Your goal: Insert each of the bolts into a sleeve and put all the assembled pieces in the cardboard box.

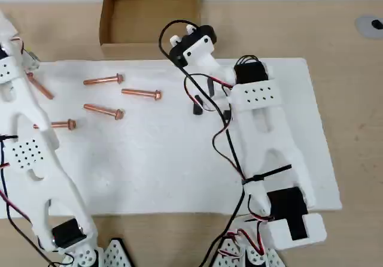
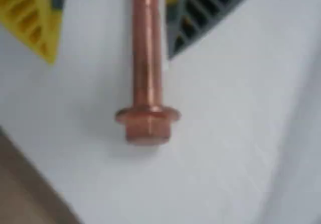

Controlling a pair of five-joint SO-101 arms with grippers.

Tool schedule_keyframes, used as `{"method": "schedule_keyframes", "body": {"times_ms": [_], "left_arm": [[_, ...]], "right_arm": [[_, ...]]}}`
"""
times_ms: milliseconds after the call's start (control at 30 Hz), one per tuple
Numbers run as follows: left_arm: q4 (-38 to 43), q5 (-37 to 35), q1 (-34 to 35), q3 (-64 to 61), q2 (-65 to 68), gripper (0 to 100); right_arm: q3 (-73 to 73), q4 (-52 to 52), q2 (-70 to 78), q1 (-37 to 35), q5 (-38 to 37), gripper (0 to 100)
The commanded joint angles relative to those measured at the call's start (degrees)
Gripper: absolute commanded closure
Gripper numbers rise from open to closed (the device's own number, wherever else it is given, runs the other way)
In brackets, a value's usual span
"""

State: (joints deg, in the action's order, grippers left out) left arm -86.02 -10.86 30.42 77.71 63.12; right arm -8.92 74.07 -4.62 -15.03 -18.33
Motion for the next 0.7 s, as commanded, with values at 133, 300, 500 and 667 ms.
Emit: {"method": "schedule_keyframes", "body": {"times_ms": [133, 300, 500, 667], "left_arm": [[1.49, -3.08, 0.44, -1.14, 3.74, 84], [3.69, -3.69, 0.62, -1.14, 3.91, 84], [5.36, -3.69, 0.62, -1.14, 4.18, 84], [7.74, -3.60, 0.53, -1.58, 4.53, 84]], "right_arm": [[2.95, 0.88, -0.13, -0.75, 0.44, 92.9], [2.95, 1.05, -0.13, -0.75, 0.44, 92.9], [2.86, 1.05, -0.13, -0.75, 0.44, 92.9], [1.80, 1.05, -0.13, -0.75, 0.44, 92.9]]}}
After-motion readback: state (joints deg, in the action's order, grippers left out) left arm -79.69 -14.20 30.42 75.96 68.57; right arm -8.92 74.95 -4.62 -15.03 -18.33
